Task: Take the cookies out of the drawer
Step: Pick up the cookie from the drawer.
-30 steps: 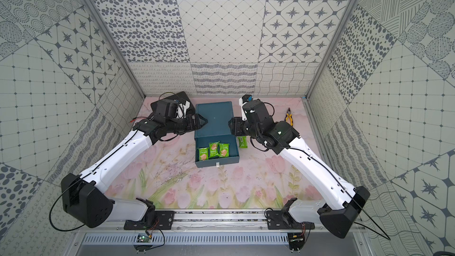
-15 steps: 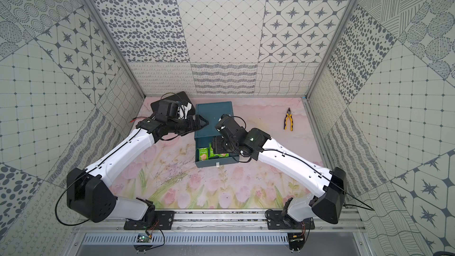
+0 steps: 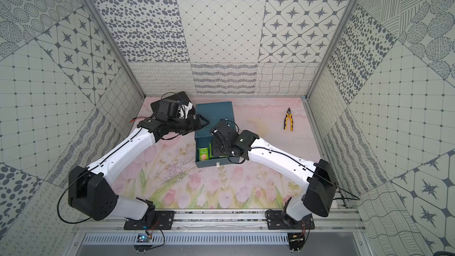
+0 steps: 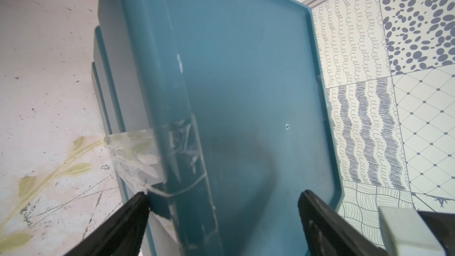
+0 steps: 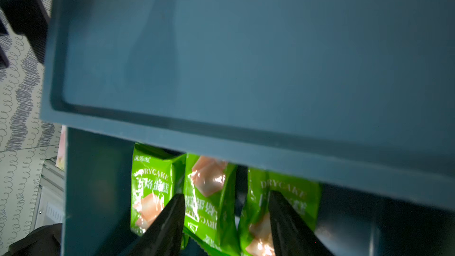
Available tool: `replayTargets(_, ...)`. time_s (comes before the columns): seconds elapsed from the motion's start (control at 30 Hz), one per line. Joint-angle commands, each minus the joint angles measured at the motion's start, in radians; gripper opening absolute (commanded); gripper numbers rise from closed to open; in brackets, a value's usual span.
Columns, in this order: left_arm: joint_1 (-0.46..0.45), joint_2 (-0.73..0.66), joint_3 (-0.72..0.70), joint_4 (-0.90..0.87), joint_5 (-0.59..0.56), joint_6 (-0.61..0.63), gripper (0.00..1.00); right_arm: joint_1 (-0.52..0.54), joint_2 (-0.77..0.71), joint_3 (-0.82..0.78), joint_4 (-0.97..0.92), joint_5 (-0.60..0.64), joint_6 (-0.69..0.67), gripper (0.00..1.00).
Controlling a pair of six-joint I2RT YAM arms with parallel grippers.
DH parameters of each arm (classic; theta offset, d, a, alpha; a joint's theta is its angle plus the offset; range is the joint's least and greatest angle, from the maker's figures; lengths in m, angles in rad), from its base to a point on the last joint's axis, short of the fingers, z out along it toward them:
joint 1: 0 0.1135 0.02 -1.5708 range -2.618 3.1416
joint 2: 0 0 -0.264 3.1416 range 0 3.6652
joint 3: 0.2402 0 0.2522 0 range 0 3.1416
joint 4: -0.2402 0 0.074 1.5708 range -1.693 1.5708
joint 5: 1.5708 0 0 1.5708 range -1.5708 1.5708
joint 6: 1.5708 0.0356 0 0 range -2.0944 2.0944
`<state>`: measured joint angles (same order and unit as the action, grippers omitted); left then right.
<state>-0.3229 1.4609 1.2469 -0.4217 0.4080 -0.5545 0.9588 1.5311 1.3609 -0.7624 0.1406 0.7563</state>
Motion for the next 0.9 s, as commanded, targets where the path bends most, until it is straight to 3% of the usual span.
replayTargets(0.0, 0.003, -0.007, 0.0, 0.068, 0.052, 0.02, 0.99, 0.005, 0.038, 0.0, 0.048, 0.041, 0.005, 0.59)
replayTargets(0.1, 0.003, -0.014, 0.003, 0.066, 0.052, 0.02, 0.99, 0.004, 0.068, 0.013, 0.06, 0.035, -0.007, 0.56)
replayTargets(0.23, 0.003, -0.025, 0.0, 0.066, 0.043, 0.016, 0.99, 0.005, 0.099, 0.027, 0.063, 0.029, -0.016, 0.45)
replayTargets(0.37, 0.003, -0.031, -0.003, 0.068, 0.04, 0.009, 0.98, 0.005, 0.103, 0.025, 0.067, 0.032, -0.02, 0.27)
replayTargets(0.63, 0.003, -0.042, -0.007, 0.074, 0.043, -0.004, 0.99, 0.009, 0.05, 0.008, 0.081, 0.027, -0.03, 0.05)
replayTargets(0.87, 0.001, -0.073, -0.035, 0.09, 0.012, -0.018, 0.99, 0.015, -0.025, -0.021, 0.081, 0.016, -0.027, 0.0)
